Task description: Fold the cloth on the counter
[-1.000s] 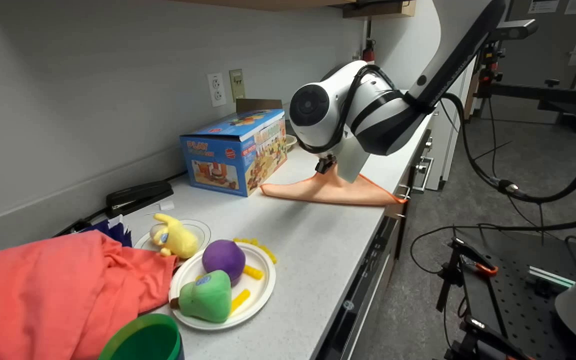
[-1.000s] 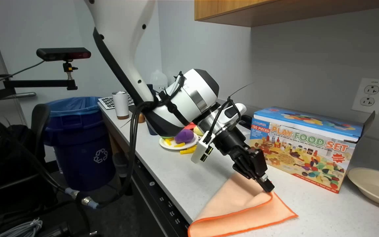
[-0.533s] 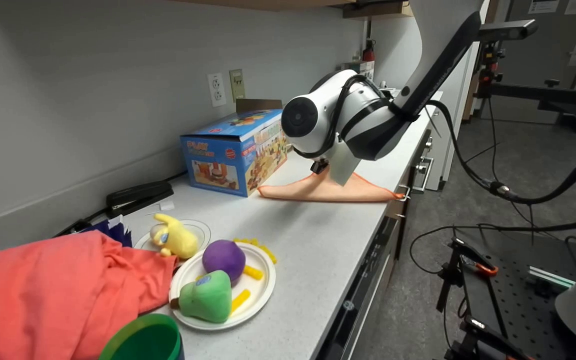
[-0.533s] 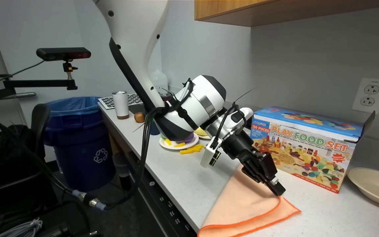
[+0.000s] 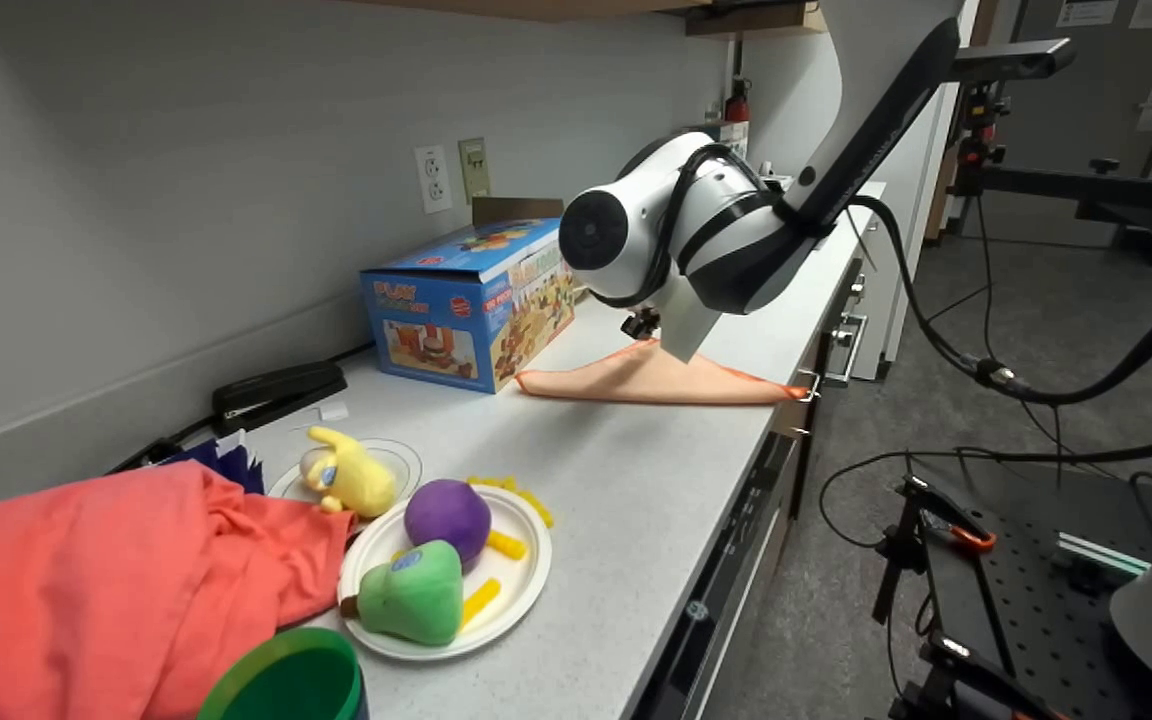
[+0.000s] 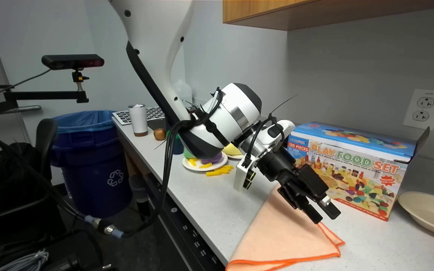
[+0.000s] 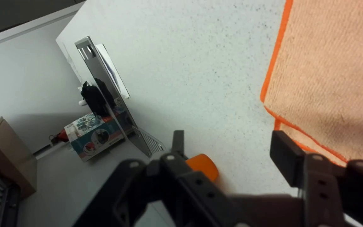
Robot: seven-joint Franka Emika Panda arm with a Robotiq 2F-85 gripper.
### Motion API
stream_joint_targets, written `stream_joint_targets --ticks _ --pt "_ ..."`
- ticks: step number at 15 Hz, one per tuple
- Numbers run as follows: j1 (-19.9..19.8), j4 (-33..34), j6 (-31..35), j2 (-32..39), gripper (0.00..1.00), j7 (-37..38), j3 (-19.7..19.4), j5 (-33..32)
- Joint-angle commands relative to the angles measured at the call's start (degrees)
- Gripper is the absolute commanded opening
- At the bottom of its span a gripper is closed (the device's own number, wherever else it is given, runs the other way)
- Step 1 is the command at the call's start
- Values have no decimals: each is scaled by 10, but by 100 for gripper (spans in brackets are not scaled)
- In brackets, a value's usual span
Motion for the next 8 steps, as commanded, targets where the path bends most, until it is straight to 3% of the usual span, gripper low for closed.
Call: stream_joint_targets --ticks 1,8 --pt "-21 -32 25 -48 100 -64 3 31" --pt "-63 -110 175 -137 100 -234 -10 144"
